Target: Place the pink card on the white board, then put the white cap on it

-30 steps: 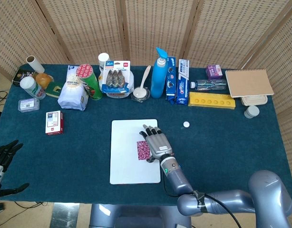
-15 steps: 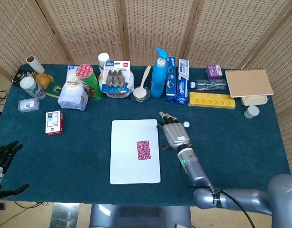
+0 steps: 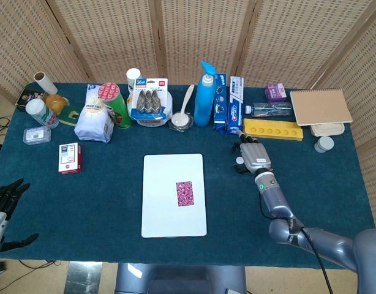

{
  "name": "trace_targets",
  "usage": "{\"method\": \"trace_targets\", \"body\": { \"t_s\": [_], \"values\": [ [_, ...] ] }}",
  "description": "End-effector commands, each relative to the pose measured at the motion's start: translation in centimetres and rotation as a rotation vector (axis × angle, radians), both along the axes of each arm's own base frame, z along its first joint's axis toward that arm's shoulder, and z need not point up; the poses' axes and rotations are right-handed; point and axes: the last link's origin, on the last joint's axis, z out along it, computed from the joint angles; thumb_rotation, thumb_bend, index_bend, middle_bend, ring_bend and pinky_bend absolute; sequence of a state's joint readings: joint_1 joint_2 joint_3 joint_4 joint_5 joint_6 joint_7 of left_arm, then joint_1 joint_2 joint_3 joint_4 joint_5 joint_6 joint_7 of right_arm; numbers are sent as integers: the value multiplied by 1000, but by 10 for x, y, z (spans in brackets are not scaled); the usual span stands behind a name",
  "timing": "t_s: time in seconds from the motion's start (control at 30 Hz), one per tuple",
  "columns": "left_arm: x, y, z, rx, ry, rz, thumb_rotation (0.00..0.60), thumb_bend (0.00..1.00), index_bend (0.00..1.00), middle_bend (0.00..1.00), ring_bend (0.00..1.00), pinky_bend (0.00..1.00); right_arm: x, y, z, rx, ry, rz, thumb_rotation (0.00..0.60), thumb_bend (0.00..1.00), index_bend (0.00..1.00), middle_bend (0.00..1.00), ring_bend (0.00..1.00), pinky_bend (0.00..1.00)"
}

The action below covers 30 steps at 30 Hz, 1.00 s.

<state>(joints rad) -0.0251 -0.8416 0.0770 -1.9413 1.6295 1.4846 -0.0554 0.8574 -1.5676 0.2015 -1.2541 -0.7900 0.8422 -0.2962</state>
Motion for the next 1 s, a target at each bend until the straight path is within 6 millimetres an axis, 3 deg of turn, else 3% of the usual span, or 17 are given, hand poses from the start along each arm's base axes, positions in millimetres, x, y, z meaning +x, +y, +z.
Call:
{"method": "trace_targets", "body": {
  "t_s": [0.03,0.3,1.0],
  "values": [
    [0,0,0,5,-2,0,600,58,0,0,0,0,-2,-1,-6,10,2,9,600,367,369,21,0,138],
    [0,1,0,9,0,6,600,58,0,0,0,0,-7,-8,-10,-1,9,11,600,367,369,17,0,134],
    [0,4,-8,2,27,28,600,58,0,0,0,0,-29,-15,-19,14,52,-1,600,368,369,10,0,0]
  ]
}}
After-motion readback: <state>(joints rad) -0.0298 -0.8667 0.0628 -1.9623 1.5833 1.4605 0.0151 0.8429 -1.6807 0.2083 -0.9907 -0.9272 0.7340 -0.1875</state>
